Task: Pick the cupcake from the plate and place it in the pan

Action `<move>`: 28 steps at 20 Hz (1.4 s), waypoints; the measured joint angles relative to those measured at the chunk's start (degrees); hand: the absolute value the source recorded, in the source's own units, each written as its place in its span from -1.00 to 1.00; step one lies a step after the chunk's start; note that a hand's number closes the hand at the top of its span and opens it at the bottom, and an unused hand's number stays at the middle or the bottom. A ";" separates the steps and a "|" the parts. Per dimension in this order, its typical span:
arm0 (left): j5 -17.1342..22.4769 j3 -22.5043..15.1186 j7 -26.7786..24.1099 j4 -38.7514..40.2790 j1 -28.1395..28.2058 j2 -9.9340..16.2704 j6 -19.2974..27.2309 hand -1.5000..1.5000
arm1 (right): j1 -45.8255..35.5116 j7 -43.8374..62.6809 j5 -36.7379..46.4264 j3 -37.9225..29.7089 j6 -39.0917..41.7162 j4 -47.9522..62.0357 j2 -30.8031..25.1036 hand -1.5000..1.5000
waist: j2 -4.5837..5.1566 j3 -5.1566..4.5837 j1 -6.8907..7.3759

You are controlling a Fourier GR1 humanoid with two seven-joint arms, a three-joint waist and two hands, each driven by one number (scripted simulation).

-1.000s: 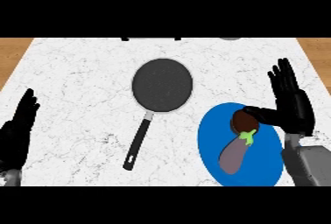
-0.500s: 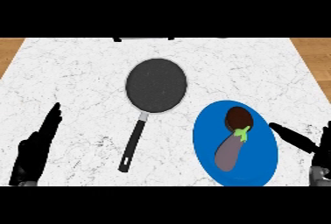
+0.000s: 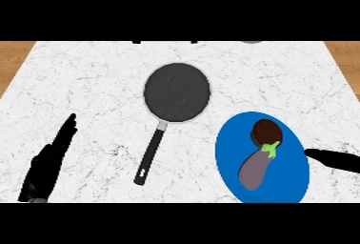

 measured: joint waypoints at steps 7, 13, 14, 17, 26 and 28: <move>-0.98 -0.33 0.24 0.49 -1.20 -1.13 -1.07 0.00 | -10.90 13.75 -3.42 2.13 10.92 -4.91 -4.48 -1.00 | 0.20 0.19 1.16; -2.32 -0.53 0.67 0.16 -1.54 -2.21 -1.09 0.00 | -19.14 17.70 -6.46 4.04 15.68 0.67 -3.31 -1.00 | 0.30 0.25 1.60; -2.57 -0.59 0.80 0.47 -1.76 -2.51 -1.03 0.00 | -20.47 18.12 -7.08 4.43 16.46 1.79 -3.06 -1.00 | 0.32 0.26 1.63; -3.15 -0.63 1.10 1.13 -2.42 -3.01 -1.13 0.00 | -24.47 19.33 -8.39 6.12 18.31 5.14 -2.22 -1.00 | 0.37 0.26 1.78; -2.68 0.70 0.33 1.37 -2.44 -2.93 -2.60 0.00 | -30.46 21.37 -13.69 11.95 24.77 14.16 -1.25 -1.00 | 0.36 0.24 2.05; -2.72 1.04 -0.01 1.61 -2.05 -3.04 -2.67 0.00 | -32.27 21.81 -14.72 12.72 26.07 15.92 -1.03 -1.00 | 0.35 0.26 1.99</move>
